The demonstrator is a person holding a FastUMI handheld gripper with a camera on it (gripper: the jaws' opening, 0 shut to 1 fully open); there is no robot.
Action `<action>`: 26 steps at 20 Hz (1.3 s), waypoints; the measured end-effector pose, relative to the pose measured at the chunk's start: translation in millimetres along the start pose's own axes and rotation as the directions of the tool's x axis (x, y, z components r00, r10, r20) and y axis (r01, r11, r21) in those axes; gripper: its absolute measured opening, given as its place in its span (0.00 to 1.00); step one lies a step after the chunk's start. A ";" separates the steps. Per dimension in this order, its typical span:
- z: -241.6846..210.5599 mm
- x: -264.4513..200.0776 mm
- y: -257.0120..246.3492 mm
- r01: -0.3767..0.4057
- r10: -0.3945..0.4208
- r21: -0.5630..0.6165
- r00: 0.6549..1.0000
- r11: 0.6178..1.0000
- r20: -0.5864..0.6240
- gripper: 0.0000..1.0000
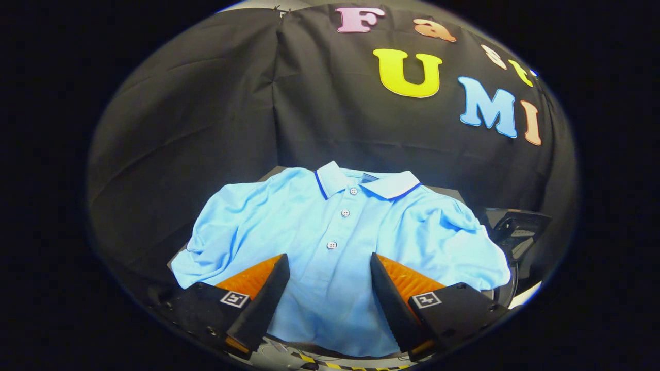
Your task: Put the clothes into the washing machine and then close the washing machine lid.
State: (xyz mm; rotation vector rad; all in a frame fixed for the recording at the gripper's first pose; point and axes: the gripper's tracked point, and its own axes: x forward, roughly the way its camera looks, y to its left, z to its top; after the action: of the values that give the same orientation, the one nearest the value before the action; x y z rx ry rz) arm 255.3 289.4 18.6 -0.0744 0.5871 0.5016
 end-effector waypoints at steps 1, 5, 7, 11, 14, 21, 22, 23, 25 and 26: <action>2.0 2.2 3.3 -0.014 0.014 -0.002 1.000 1.000 -0.001 0.99; -0.6 0.7 2.7 -0.018 0.018 0.014 1.000 1.000 -0.023 0.91; -1.6 0.9 3.1 -0.014 0.016 0.049 1.000 0.999 -0.026 0.50; 3.6 2.5 5.1 -0.044 0.044 0.071 0.999 0.997 -0.005 0.09; 5.6 -2.7 4.8 -0.046 0.045 0.046 0.999 0.998 0.021 0.02; 16.9 -15.5 3.0 -0.072 0.069 0.051 0.996 0.996 0.061 0.01; 23.1 -19.4 2.1 -0.078 0.073 0.050 0.994 0.996 0.081 0.02; 28.1 -24.6 1.9 -0.086 0.081 0.045 0.992 0.995 0.097 0.01; 39.5 -35.0 -0.3 -0.097 0.091 0.036 0.987 0.995 0.130 0.01; 45.3 -40.2 -1.5 -0.104 0.097 0.036 0.985 0.994 0.142 0.01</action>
State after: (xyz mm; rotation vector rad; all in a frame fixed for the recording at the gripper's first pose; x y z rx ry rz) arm 250.5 280.0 78.3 0.0318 0.4654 0.5869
